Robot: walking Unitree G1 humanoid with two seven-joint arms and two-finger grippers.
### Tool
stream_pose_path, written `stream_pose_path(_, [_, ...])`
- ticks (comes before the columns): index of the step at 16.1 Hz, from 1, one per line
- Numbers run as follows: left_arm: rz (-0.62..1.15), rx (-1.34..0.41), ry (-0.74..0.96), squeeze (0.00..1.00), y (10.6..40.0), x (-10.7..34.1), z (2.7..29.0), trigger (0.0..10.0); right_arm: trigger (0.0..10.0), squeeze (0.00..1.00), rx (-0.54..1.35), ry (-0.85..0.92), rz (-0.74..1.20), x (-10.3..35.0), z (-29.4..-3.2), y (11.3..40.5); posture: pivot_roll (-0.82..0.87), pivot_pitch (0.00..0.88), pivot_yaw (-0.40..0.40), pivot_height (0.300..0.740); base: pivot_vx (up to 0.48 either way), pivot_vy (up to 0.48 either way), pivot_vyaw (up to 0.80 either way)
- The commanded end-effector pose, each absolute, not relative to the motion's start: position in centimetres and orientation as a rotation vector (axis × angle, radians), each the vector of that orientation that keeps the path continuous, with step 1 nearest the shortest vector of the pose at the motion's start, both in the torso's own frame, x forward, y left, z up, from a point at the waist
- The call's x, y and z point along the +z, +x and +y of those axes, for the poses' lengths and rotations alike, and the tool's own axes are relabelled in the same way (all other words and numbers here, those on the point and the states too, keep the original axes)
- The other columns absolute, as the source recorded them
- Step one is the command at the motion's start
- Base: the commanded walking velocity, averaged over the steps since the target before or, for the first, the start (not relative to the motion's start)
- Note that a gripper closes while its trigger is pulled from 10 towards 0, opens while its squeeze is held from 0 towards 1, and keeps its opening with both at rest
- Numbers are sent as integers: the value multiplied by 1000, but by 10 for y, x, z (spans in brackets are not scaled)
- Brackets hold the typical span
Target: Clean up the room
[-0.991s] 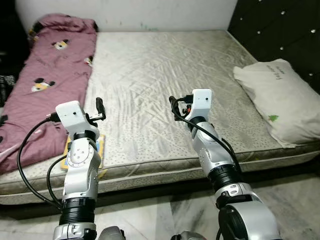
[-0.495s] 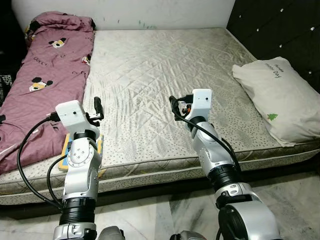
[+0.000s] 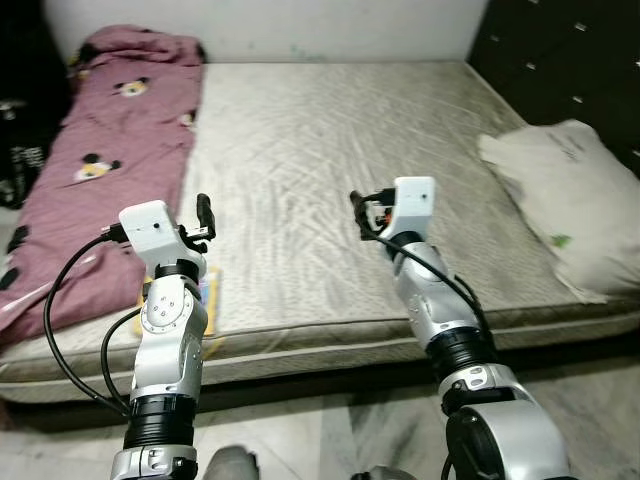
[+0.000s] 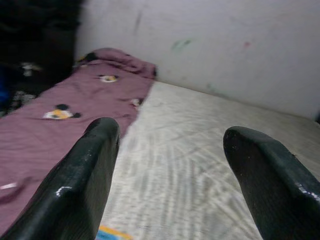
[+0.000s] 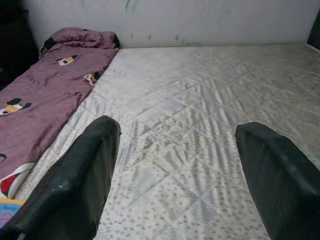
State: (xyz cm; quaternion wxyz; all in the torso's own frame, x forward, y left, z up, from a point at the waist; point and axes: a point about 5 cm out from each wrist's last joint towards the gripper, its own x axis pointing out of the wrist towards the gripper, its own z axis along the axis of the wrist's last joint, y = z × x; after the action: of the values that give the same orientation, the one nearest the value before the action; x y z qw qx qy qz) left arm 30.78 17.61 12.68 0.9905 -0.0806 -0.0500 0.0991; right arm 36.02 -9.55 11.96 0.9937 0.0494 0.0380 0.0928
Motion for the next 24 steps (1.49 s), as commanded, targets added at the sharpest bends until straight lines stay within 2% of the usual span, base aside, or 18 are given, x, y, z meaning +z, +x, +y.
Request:
stream_pose_path(1, [-124,204,-136,0,308,131,178,10000,10000,0,197,102,71,123,-90,361,-16,0,-44,740,0,0,0])
stream_pose_path(8, [-146,168,-134,0,306,134,177,10000,10000,0,195,99,72,123,-90,362,-17,0,-43,740,0,0,0])
stream_pose_path(24, [-148,156,-133,0,306,134,177,10000,10000,0,198,97,70,123,-91,362,-17,0,-43,740,372,0,0])
